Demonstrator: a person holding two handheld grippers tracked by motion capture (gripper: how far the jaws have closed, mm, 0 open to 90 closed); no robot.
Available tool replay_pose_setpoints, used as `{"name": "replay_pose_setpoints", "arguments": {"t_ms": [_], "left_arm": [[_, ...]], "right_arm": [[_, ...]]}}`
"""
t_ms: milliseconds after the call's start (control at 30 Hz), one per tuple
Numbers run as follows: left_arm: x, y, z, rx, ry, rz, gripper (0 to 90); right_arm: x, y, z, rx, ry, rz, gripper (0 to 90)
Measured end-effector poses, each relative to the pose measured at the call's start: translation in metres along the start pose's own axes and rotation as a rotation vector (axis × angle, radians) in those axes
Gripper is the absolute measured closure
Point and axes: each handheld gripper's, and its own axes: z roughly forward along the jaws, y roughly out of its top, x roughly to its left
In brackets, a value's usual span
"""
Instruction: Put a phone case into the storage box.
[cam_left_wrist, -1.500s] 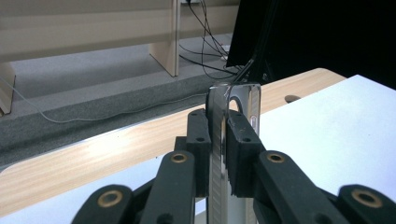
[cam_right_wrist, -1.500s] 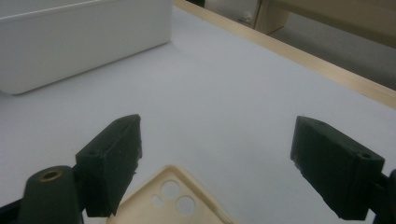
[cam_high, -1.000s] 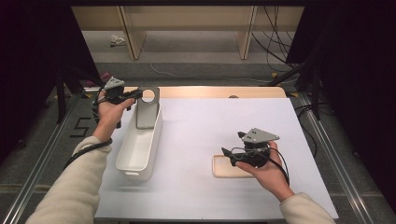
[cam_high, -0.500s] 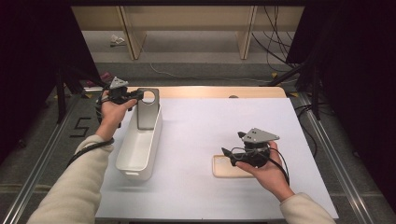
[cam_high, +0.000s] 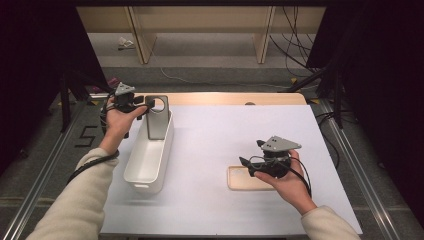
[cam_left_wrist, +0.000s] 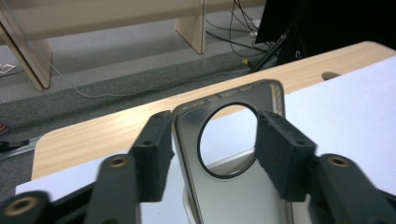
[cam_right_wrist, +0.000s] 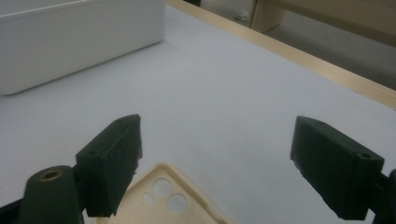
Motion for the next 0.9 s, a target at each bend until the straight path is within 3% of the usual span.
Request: {"name": "replay_pose_setpoints", "arguments": {"t_ms": [233, 367, 500, 633, 700, 800, 900], "left_arm": [[-0.004, 0.002, -0.019, -0.011, 0.002, -0.007, 27.8], [-0.013, 0.000, -0.035, -0.034, -0.014, -0.016, 22.1], [-0.028, -0.007, -0.056, -0.034, -0.059, -0.016, 16.1], [-0.041, -0.020, -0.077, -0.031, -0.106, -0.033, 12.1], [-0.049, -0.027, -0.086, -0.027, -0.120, -0.034, 8.8], [-0.062, -0.038, -0.099, -0.008, -0.131, 0.001, 3.8], [-0.073, -0.046, -0.109, -0.002, -0.152, 0.007, 1.7]], "right_arm": [[-0.011, -0.002, -0.002, 0.009, -0.029, 0.022, 18.3], [-0.020, -0.003, -0.002, 0.033, -0.051, 0.019, 25.7], [-0.035, -0.006, -0.002, 0.090, -0.079, 0.006, 46.4], [-0.050, -0.009, -0.001, 0.183, -0.093, -0.057, 72.8], [-0.056, -0.010, 0.000, 0.235, -0.097, -0.074, 79.6], [-0.065, -0.010, 0.003, 0.298, -0.097, -0.112, 88.7], [-0.073, -0.011, 0.007, 0.354, -0.095, -0.124, 90.0]]}}
